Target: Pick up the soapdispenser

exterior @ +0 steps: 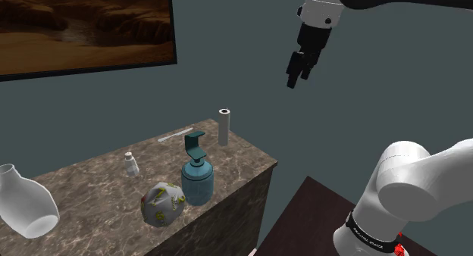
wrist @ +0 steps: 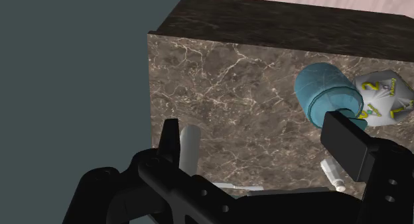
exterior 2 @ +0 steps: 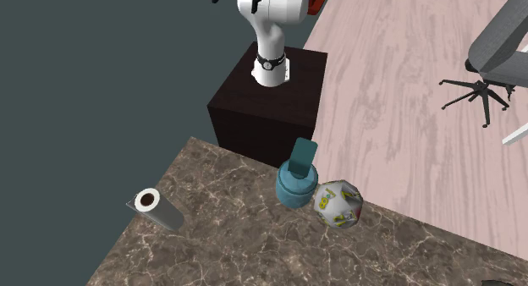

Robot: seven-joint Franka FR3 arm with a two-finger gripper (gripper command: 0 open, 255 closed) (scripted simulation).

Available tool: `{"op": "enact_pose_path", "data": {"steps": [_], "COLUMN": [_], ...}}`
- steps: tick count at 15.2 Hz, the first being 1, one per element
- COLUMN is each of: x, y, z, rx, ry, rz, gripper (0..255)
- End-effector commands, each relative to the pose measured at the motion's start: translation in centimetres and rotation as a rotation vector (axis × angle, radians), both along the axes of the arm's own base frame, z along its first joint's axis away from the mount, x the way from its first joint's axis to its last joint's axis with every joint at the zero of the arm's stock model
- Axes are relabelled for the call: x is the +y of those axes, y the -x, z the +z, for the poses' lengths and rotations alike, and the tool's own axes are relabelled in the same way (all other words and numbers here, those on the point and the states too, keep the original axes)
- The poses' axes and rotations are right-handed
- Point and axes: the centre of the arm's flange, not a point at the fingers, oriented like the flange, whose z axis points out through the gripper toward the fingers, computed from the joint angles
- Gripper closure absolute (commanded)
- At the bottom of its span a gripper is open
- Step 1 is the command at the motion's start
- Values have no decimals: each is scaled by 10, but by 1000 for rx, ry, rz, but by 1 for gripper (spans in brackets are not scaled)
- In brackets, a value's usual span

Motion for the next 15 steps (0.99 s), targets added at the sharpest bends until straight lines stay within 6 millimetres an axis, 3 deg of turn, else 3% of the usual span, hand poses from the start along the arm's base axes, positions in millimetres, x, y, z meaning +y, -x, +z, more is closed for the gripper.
{"op": "enact_pose_path", "data": {"steps": [1, 15], "x": [0, 106], "y": [0, -76], "z": [0, -119], "rx": [0, -78], "ry": [0, -49], "rz": [0, -42], "gripper": [0, 0]}}
